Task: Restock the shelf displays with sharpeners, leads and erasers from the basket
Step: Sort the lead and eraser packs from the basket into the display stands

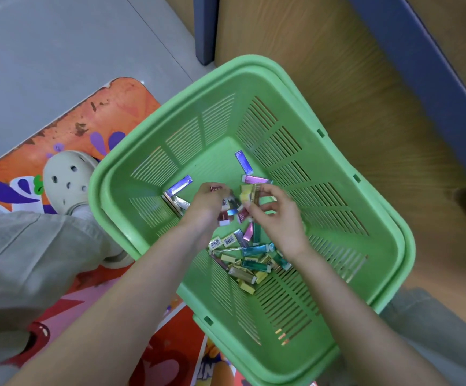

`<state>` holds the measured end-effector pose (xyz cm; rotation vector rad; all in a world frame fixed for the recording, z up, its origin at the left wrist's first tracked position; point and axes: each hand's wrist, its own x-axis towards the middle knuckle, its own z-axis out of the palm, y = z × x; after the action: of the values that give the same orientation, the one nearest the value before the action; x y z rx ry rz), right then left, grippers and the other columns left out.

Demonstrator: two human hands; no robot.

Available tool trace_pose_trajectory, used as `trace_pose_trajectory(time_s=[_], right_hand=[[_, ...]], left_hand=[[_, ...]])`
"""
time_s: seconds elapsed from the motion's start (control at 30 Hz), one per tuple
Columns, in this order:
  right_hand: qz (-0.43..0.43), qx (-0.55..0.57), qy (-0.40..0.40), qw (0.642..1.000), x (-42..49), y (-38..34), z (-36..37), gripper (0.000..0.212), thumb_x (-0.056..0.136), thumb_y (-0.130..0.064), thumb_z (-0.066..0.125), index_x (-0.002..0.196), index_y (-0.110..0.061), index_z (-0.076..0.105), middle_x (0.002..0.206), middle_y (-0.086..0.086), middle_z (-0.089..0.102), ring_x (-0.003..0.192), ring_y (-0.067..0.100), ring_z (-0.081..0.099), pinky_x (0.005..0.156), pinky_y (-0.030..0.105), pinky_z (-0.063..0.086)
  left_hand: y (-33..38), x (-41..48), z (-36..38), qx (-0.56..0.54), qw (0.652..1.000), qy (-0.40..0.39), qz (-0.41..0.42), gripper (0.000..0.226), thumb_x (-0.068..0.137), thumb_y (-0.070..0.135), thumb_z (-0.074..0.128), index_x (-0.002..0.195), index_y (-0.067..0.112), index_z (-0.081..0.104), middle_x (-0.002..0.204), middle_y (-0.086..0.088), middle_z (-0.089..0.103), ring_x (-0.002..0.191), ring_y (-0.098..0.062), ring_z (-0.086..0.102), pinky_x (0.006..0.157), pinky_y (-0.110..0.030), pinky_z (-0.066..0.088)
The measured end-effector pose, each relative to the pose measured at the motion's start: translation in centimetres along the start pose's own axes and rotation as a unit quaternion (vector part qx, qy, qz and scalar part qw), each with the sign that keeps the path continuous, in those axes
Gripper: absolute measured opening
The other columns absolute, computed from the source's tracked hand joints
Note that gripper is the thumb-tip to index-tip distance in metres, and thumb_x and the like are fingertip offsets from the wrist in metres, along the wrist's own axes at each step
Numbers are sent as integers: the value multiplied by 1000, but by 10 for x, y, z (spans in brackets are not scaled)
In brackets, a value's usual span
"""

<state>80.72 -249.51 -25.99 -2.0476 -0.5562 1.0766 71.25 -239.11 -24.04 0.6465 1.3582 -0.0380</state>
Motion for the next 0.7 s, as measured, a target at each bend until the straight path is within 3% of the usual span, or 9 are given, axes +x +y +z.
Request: trace_pose_trajectory(time_s=[0.13,0.2,0.27,0.33,0.4,0.47,0.57,0.63,0.7], right_hand=[[-100,-46,-37,993,-8,-26,-2,30,88,-18,66,117,-18,61,112,-5,53,78,1,58,75,15,51],[-144,-108,-68,981,-10,-30,-6,35,96,-16,55,130,-10,55,124,-2,49,96,-1,53,88,5,38],[-184,-158,-60,968,-12,-34,-9,35,98,-11,49,133,-10,54,134,2,46,111,7,51,96,10,36],[-220,-184,-2,958,-15,-37,-11,29,95,-9,55,122,-10,62,123,2,51,96,12,60,88,28,51],[-235,-173,61,954,-15,-40,-16,17,89,-14,66,105,-12,66,102,-7,52,77,2,59,69,21,52],[-214,-130,92,964,-12,-41,-23,13,86,-20,68,97,-17,61,93,-13,51,72,-5,56,64,10,45],[-133,-69,69,986,-4,-29,-33,5,94,-18,54,99,-17,55,88,-12,56,76,0,55,70,14,47],[-64,-149,-1,987,3,-6,-39,14,96,-19,50,105,-11,57,91,-8,60,84,8,57,79,17,50],[22,-234,-130,963,6,23,-40,28,95,-24,54,118,-10,56,112,1,62,102,13,57,94,26,47]], left_hand=[[7,-7,5,-69,993,-96,22,17,101,17,37,97,11,51,97,-15,62,85,-30,63,71,-38,54],[12,-12,0,-77,988,-126,55,23,102,28,38,94,13,54,85,-7,63,72,-22,63,64,-33,55],[16,-17,-4,-60,984,-146,80,24,97,33,46,100,11,57,83,-4,64,68,-21,63,66,-36,57],[17,-22,-5,-45,983,-152,96,22,90,28,58,103,10,58,87,-5,65,69,-25,63,69,-38,57],[18,-27,-5,-43,981,-158,102,25,83,25,65,100,9,59,86,-7,68,68,-26,66,69,-40,58],[19,-32,-5,-45,979,-175,99,39,77,32,65,105,6,58,87,-7,71,72,-27,68,75,-45,58],[20,-36,-6,-49,974,-196,100,53,74,40,59,113,6,54,89,-5,72,73,-25,69,71,-41,60],[20,-37,-8,-55,971,-205,104,52,74,41,56,113,7,53,89,-4,72,73,-24,70,68,-38,60],[20,-39,-11,-64,970,-210,107,49,75,41,53,111,8,53,89,-5,72,74,-25,70,67,-37,60]])
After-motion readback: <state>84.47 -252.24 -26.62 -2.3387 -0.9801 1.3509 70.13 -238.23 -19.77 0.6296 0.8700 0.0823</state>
